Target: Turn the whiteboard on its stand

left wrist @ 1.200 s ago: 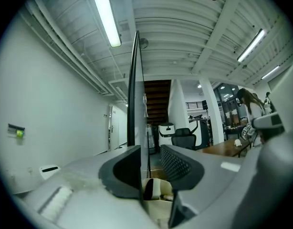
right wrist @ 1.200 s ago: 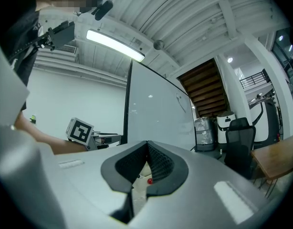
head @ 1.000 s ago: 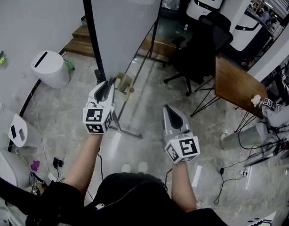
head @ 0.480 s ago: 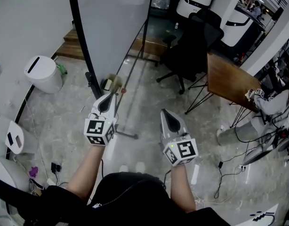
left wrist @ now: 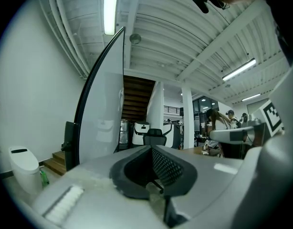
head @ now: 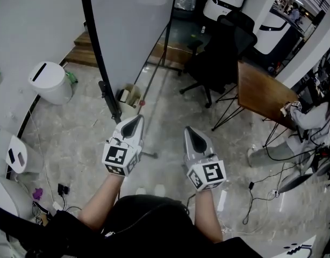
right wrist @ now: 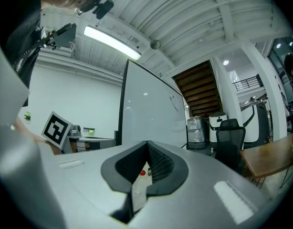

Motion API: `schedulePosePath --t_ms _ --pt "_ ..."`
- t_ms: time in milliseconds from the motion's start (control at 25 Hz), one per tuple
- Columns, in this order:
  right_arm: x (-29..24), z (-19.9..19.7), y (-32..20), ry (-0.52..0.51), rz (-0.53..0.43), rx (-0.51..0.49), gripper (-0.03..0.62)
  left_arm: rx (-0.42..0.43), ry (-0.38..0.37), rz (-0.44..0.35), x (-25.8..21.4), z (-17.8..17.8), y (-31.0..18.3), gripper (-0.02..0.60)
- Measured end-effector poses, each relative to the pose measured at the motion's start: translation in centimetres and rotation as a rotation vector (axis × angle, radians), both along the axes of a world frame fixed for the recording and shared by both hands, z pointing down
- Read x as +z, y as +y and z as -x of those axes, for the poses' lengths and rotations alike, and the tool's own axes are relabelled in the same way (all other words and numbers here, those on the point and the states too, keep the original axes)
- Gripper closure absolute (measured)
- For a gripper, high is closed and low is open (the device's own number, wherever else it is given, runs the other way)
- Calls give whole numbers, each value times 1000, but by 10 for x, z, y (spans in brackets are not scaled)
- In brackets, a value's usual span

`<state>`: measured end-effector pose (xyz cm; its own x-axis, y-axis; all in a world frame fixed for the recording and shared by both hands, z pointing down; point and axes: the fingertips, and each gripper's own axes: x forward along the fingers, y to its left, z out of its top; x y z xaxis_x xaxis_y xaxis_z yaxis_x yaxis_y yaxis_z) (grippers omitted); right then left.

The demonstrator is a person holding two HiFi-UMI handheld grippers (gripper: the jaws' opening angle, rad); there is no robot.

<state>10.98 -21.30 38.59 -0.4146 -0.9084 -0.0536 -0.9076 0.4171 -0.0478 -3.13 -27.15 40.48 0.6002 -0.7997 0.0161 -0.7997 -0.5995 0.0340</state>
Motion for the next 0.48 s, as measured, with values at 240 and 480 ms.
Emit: schedulePosePath --t_ms 240,480 --pt "0 3 -2 11 -2 -16 588 -35 -3 14 8 15 -4 577" --pt "5 8 -10 18 11 -39 588 -63 -1 29 14 23 -9 577"
